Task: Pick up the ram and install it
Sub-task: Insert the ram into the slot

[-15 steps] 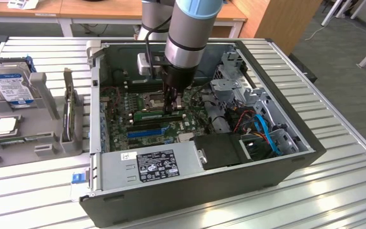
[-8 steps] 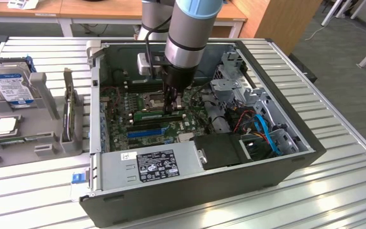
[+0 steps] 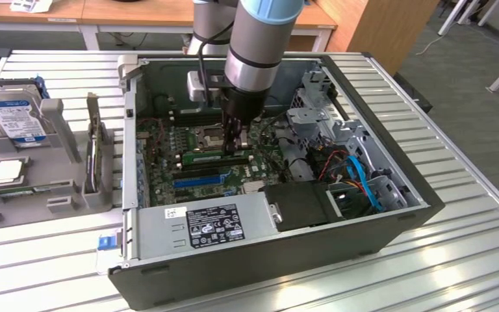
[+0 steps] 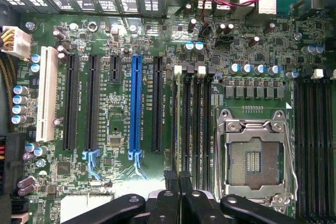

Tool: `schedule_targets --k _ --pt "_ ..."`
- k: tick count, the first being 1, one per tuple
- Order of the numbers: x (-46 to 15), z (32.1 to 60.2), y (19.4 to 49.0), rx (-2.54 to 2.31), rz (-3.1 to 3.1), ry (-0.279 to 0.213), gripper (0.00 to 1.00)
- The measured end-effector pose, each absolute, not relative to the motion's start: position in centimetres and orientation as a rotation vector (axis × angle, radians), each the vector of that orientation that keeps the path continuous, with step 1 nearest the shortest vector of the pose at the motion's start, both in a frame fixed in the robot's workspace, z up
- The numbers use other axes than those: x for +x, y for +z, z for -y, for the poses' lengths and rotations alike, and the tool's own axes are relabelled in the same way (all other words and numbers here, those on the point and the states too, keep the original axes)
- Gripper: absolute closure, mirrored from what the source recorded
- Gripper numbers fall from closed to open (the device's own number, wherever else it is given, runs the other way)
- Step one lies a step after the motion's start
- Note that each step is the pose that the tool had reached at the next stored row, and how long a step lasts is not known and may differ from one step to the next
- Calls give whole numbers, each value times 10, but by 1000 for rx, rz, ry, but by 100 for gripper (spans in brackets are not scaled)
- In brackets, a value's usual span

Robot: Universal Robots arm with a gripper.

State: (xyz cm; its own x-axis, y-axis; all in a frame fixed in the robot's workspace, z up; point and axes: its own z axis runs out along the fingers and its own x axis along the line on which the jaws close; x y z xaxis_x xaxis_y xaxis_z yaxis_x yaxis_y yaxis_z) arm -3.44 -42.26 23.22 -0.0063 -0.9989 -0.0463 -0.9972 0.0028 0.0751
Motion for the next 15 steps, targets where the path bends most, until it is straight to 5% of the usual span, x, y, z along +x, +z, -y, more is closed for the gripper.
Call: schedule_targets --k 15 --pt "-34 422 232 2197 2207 -126 88"
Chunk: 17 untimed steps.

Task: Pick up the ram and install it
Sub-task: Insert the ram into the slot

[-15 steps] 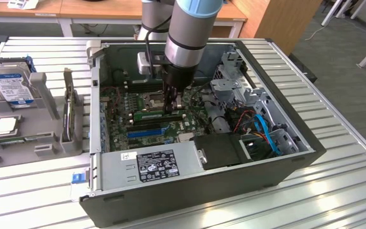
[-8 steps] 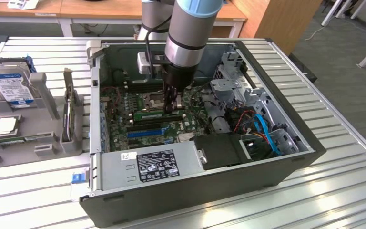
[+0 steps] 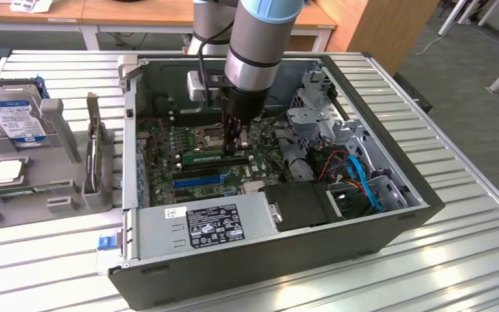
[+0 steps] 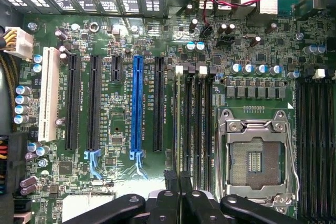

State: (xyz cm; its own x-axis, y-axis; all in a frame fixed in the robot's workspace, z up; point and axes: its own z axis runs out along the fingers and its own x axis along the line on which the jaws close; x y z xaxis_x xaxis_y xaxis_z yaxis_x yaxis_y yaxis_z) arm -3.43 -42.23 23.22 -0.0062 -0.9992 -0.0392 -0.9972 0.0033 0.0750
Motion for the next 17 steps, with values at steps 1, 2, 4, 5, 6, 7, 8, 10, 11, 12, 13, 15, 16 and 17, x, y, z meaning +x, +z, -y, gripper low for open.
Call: schedule_targets --k 1,2,4,5,6,7,8,10,11,12,13,15,16,17 --pt "-34 422 232 2197 2207 -126 88" --pt "-34 422 232 2197 2207 -126 88" --pt "-34 422 232 2197 2207 -126 88" --pt "-34 421 232 2197 2207 -126 88" --pt "-34 421 232 2197 2207 -126 88" --pt "-34 421 232 2196 2206 -124 88" --pt "-34 421 232 2196 2206 -124 88" --pt "-34 421 232 2195 2206 -124 88" --pt "-34 421 232 2196 2206 -124 88" --pt "-34 421 232 2195 2206 -124 88" --pt "-34 421 232 2196 2206 -123 88" --pt "-34 421 232 2196 2206 -123 88" --pt "-34 421 231 2196 2207 -122 88" --pt "-34 421 231 2196 2207 -122 88"
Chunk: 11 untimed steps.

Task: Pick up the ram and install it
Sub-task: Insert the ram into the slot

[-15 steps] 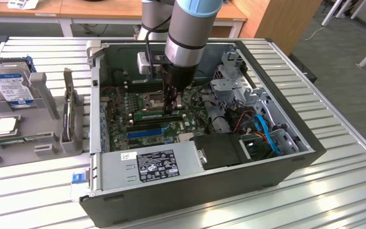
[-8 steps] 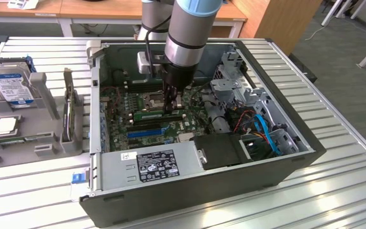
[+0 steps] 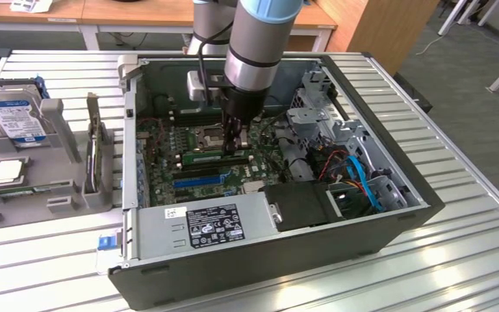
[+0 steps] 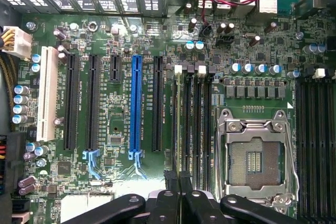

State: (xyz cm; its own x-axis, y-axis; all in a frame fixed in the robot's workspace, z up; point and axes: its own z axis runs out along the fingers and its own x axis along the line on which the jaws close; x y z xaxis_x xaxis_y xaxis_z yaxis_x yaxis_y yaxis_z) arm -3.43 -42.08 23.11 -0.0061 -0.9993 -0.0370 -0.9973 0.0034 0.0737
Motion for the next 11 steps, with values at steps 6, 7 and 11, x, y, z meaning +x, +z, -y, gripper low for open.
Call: schedule_targets --k 6,7,11 --pt "-34 421 231 2196 2207 -122 88" --pt "-34 420 231 2196 2207 -122 88" --pt "-35 420 231 2196 2207 -122 88"
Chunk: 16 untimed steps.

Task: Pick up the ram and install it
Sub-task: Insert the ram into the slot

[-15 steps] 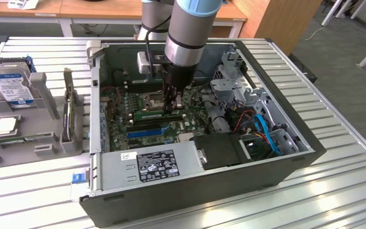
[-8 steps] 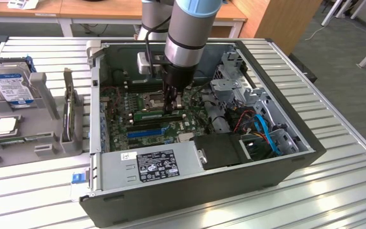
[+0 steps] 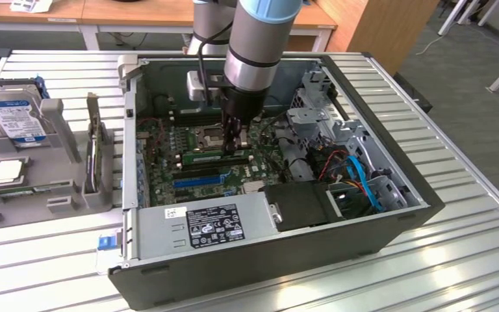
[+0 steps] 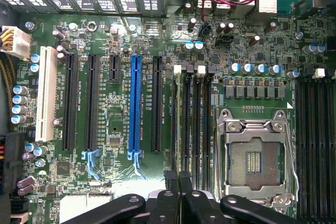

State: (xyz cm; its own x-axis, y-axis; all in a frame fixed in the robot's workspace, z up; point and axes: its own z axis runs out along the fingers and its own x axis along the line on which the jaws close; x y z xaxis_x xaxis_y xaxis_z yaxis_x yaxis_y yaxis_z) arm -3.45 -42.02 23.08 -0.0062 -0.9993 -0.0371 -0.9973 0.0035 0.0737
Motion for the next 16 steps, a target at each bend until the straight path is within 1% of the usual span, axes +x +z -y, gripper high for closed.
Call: schedule_targets --k 16 --pt "-35 420 230 2197 2208 -121 88"
